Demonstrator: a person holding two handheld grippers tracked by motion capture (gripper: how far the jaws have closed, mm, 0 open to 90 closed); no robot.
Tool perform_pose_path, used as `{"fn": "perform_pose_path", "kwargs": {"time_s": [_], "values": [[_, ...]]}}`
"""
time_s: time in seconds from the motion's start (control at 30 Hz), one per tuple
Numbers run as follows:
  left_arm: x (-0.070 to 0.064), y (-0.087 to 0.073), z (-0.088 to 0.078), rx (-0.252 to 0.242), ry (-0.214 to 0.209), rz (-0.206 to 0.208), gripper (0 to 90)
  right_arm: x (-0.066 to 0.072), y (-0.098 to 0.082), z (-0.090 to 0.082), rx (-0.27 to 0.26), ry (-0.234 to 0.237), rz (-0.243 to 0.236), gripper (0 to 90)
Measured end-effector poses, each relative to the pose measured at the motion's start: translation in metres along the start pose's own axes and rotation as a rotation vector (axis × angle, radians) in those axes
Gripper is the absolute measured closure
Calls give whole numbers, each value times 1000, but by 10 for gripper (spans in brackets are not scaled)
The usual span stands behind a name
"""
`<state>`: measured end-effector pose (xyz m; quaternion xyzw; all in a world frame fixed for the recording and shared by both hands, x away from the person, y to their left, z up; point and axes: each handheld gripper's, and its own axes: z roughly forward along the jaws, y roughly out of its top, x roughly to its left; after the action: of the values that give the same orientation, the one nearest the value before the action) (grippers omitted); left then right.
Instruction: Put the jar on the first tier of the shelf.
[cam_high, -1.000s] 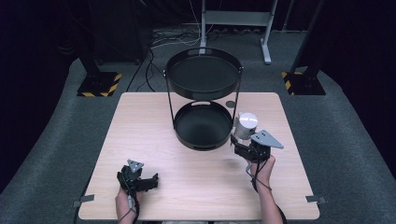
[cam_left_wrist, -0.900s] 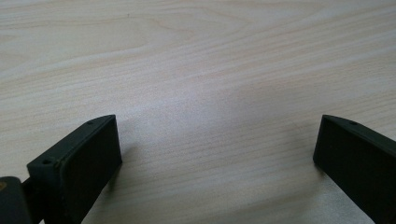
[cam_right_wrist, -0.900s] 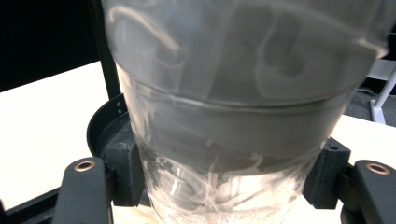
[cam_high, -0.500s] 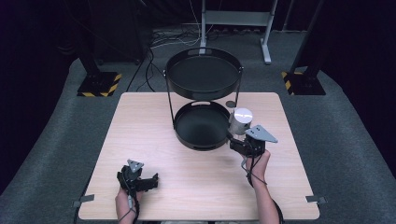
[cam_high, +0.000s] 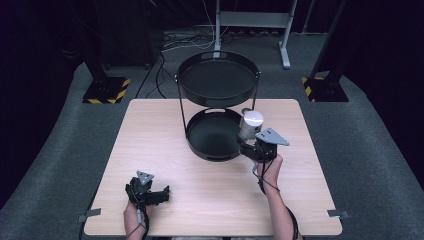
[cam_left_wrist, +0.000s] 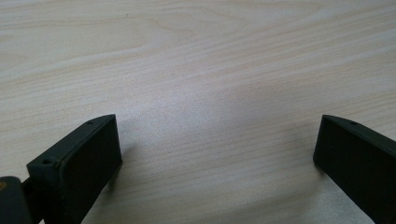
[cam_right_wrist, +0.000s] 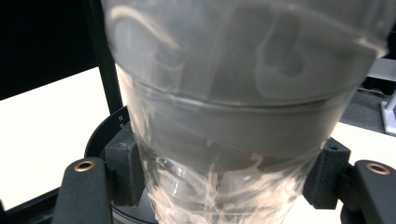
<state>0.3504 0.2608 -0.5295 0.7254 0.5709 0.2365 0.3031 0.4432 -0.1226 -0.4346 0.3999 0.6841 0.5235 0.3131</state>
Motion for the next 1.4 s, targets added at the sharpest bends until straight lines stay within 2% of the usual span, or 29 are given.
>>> {"fn": "perform_pose_path", "kwargs": {"time_s": [0.87, 1.4], "values": [[0, 0, 0, 0, -1, 4, 3, 13, 12, 36, 21, 22, -22, 296], [0, 0, 0, -1, -1, 3, 3, 21, 3, 66, 55, 28, -17, 296]]}}
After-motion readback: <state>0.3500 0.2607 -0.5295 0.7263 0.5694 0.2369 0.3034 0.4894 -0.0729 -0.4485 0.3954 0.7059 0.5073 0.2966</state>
